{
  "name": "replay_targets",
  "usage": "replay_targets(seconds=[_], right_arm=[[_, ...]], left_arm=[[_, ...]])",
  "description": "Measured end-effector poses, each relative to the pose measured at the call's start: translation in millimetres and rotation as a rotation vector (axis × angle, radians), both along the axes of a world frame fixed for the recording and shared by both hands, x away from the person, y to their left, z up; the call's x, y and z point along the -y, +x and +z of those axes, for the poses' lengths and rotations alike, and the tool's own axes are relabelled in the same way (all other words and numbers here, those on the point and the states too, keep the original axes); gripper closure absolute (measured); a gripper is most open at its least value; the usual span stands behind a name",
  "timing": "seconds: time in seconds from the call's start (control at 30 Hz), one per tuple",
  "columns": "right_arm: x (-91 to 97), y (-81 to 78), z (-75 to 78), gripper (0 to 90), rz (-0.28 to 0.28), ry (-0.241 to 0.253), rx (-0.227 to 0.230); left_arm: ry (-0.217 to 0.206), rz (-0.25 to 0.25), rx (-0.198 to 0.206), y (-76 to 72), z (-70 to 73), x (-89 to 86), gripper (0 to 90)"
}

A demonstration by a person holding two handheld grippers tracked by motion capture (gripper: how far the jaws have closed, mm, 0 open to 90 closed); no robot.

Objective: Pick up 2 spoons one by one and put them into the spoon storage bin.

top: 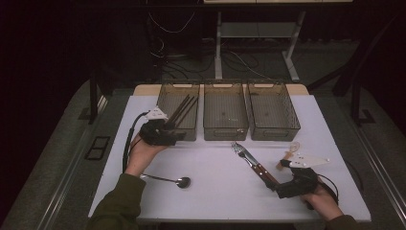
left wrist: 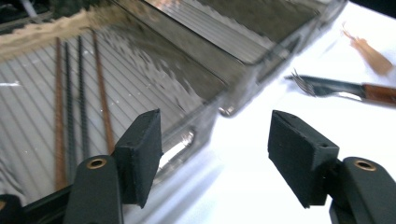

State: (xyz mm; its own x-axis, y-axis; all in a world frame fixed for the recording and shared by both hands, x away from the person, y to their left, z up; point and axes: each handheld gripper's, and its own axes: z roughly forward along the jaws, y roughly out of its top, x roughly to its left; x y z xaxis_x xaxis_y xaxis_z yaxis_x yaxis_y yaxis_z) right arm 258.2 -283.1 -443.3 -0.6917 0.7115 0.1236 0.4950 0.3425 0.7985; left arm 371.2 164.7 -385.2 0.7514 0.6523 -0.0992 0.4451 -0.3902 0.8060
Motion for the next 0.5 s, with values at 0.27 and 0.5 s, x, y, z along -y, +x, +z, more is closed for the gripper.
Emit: replay_targets(seconds=[0.27,0.5], right_arm=[[0.2,-0.3,0.8,1.1,0.002,0.001,0.005],[0.2,-1.4,0.8,1.1,0.003,0.0,0.007]], left_arm=[[0.001,-0.064,-0.009,-27.4,-7.5,3.9,35.9],[0.041,-0.127,-0.03,-50.8,-15.0,4.2,56.9]])
